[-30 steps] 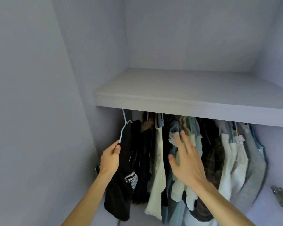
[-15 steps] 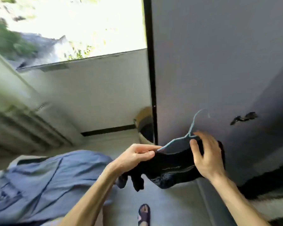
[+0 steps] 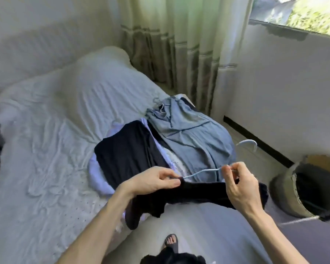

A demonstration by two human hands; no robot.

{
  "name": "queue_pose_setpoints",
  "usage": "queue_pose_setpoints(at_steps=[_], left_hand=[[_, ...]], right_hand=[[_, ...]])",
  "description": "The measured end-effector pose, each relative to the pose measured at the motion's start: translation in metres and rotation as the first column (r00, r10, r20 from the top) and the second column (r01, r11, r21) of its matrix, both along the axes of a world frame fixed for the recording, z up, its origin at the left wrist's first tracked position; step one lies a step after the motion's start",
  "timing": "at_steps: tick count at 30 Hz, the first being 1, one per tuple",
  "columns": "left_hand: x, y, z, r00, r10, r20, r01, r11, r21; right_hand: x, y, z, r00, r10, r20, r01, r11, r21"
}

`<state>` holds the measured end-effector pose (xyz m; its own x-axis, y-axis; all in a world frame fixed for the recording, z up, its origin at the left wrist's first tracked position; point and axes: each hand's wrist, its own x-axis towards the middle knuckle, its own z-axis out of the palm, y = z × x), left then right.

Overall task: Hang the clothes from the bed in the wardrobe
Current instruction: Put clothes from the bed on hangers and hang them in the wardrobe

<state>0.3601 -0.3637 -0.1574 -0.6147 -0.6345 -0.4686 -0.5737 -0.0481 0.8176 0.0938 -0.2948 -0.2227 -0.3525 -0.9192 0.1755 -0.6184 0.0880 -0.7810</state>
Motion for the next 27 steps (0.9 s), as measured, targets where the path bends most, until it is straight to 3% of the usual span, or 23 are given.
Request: queue_pose_setpoints(at_steps=[9, 16, 19, 21, 27], left_hand=[[0.113, -0.008, -0.011, 0.964, 0.265, 0.021, -0.259, 0.953, -0.159], [0.144, -0.033, -0.002, 0.849, 0.513, -0.123, -0.526, 0.804, -0.277], [0.16, -0.05, 0.004, 0.787, 0.603, -0.13, -0.608, 0.722, -0.33], [0.171, -0.066, 0.009, 0.749, 0.652, -0.123, -0.645, 0.673, -0.362], [0.19, -0.136, 0.037, 0.63, 0.757, -0.177, -0.751, 0.536, -0.385]], right_hand=[[0.148, -0.075, 0.005, 0.917, 0.366, -0.156, -0.37, 0.929, 0.002], [0.19, -0.127, 0.02, 0.859, 0.455, -0.235, -0.491, 0.863, -0.12], [0.169, -0.154, 0.01, 0.912, 0.386, -0.139, -0.395, 0.918, -0.036], [0.153, -0.171, -0.001, 0.931, 0.365, 0.017, -0.365, 0.926, 0.095], [0.141, -0.224, -0.012, 0.864, 0.384, 0.327, -0.487, 0.804, 0.342]])
